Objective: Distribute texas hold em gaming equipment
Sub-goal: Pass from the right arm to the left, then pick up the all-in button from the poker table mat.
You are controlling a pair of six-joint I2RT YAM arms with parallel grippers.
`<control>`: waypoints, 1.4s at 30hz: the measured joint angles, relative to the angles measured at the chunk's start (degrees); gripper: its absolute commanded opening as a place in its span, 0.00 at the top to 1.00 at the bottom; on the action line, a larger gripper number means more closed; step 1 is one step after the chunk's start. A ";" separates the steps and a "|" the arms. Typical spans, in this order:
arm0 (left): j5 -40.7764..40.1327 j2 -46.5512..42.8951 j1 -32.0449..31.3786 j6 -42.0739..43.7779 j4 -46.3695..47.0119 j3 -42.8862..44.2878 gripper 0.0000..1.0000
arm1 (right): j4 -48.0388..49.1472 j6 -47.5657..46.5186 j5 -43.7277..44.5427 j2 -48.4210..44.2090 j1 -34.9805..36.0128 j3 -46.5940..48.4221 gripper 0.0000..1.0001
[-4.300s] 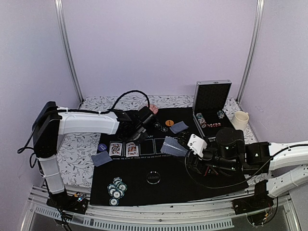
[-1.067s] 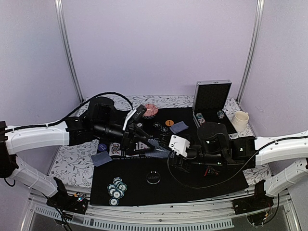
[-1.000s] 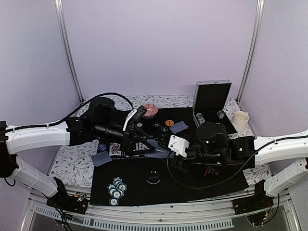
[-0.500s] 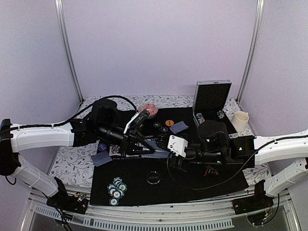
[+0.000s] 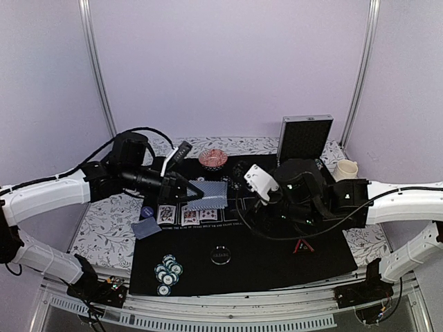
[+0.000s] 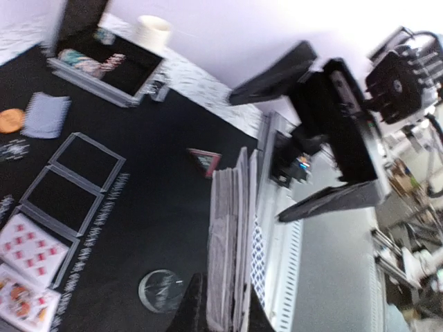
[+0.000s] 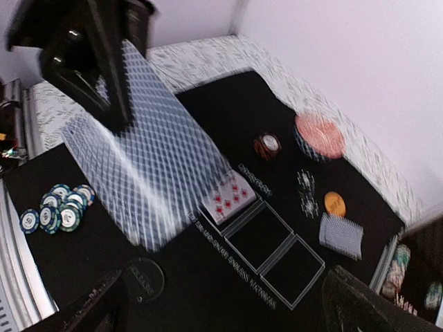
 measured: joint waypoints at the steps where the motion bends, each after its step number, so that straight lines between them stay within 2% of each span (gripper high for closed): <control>1: -2.60 -1.01 2.12 0.48 -2.36 0.39 1.00 | -4.13 4.96 2.14 0.33 -0.90 2.29 0.01; 6: -14.78 -7.43 9.29 2.89 -11.63 2.14 1.00 | -25.35 32.00 5.35 2.36 -8.85 8.41 0.01; 9: -18.67 -9.92 9.70 3.91 -14.29 3.04 1.00 | -31.76 42.86 -0.28 3.78 -15.74 3.19 0.01; 13: -20.96 -10.82 9.70 4.74 -16.31 3.37 1.00 | -35.78 48.74 -9.01 6.78 -22.12 -6.99 0.01; 19: -22.56 -12.26 9.70 5.68 -17.14 2.91 1.00 | -37.66 50.21 -16.46 8.09 -23.91 -10.19 0.01; 27: -22.64 -13.77 9.70 6.51 -17.18 2.71 1.00 | -37.83 46.29 -20.28 14.58 -24.87 -8.44 0.03; 33: -22.73 -14.10 9.70 7.21 -17.18 2.71 1.00 | -41.09 43.56 -21.00 18.25 -24.70 -4.87 0.16; 39: -22.75 -14.14 9.70 7.52 -17.18 2.71 1.00 | -41.66 42.80 -21.18 18.25 -24.65 -4.87 0.16; 42: -22.71 -14.12 9.70 7.52 -17.18 2.71 1.00 | -41.90 42.29 -20.72 18.29 -24.65 -4.85 0.11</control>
